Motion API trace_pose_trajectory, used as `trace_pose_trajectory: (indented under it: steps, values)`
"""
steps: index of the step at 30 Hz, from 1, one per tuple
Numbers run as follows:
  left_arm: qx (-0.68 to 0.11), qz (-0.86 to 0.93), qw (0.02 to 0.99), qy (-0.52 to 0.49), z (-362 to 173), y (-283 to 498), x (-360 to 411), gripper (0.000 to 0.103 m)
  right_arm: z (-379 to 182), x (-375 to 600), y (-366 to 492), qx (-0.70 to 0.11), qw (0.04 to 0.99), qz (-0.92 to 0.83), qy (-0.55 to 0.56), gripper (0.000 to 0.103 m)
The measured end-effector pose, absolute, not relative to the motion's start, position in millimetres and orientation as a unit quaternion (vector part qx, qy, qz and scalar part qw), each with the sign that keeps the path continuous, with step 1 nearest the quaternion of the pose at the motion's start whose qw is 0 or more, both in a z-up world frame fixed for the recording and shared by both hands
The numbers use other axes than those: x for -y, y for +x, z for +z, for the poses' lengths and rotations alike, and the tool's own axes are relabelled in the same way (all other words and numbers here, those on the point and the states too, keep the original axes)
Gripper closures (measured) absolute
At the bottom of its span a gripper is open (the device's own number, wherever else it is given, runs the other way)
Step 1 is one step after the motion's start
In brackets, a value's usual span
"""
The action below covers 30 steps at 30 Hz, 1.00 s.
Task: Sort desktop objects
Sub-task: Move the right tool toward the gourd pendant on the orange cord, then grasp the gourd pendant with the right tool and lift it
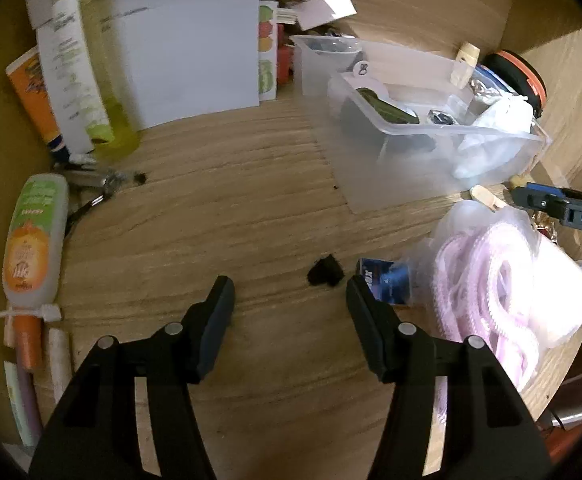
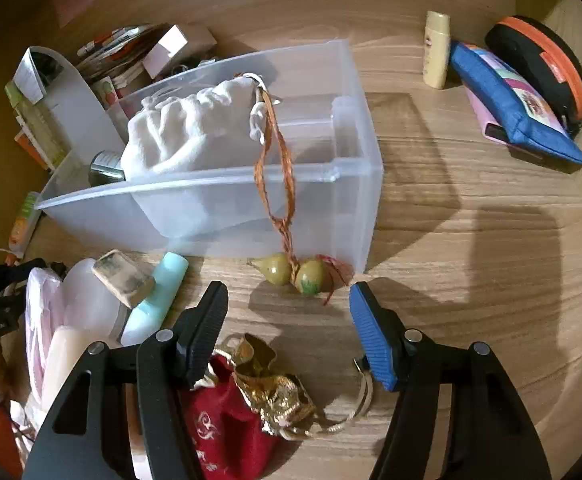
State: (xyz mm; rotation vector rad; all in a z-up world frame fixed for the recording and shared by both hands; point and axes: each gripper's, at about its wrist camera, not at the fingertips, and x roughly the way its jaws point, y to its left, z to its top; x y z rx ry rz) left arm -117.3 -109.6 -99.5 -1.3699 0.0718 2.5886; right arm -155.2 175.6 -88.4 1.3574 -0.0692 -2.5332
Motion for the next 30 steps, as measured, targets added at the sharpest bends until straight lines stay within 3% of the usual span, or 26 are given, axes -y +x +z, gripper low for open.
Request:
trace_pose_trajectory:
  steps: [3,5,7,8,12,14,30]
  values:
    - [-0.036,0.88,0.11,-0.461,-100.2,-118.4,102.6,0.047,-89.0,-171.4,-157.5,0.013,0.13,-0.872,0.471,0.043]
    - [-0.046,0.882,0.105,-0.456,-100.8,-119.8,98.3,0.057,-89.7,-169.0,-157.9,0.009,0.127,-0.873,0.471,0.043]
    - [-0.063,0.887,0.088,-0.449,-100.4,-122.0,95.0,0.083,-89.9,-166.1,-158.3,0.005,0.126,-0.874,0.469,0.045]
    - [-0.063,0.887,0.088,-0.449,-100.4,-122.6,94.8,0.086,-90.0,-163.9,-158.9,-0.001,0.125,-0.875,0.468,0.046]
    - [-0.07,0.892,0.082,-0.438,-101.6,-119.3,94.7,0.087,-90.8,-153.5,-159.8,-0.036,0.11,-0.879,0.463,0.058]
    - [-0.069,0.894,0.077,-0.435,-100.4,-117.9,95.3,0.09,-90.3,-152.6,-160.1,-0.036,0.111,-0.88,0.46,0.072]
    - [-0.017,0.914,0.066,-0.401,-73.2,-96.5,111.6,0.09,-68.6,-174.6,-136.8,0.023,0.165,-0.883,0.439,0.074]
